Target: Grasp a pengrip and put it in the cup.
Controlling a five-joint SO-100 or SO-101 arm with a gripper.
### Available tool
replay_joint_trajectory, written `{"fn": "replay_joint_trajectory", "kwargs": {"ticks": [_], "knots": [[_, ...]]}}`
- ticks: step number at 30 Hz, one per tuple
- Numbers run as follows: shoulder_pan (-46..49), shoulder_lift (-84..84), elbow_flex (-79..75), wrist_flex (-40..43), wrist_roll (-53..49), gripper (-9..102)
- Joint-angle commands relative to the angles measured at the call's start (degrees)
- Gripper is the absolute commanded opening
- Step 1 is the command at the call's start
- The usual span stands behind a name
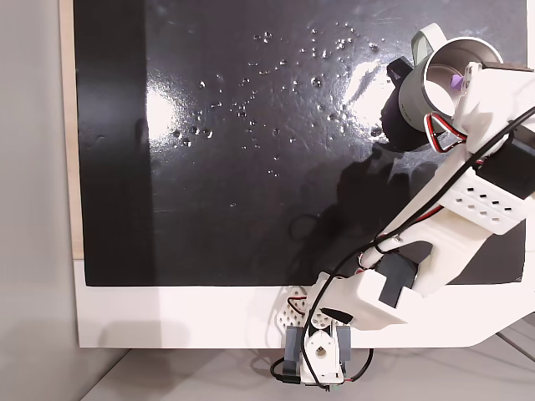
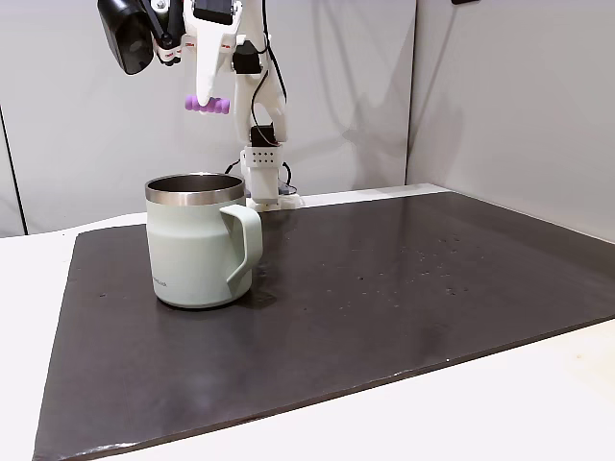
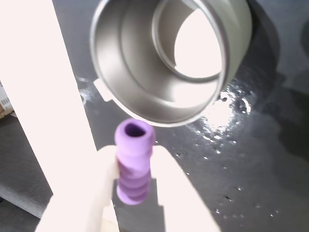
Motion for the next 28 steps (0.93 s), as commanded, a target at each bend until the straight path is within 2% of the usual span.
{"fn": "replay_joint_trajectory", "kwargs": {"ticks": [1, 7, 9, 11, 28], "knots": [[0.4, -0.2, -4.9, 0.2, 0.3, 0], [0.7, -1.0, -6.5, 0.0, 0.5, 3], [0.9, -1.0, -6.8, 0.0, 1.8, 28], [1.1, -1.0, -7.2, 0.0, 2.4, 36], [1.4, -1.1, -8.3, 0.1, 2.5, 38]]}}
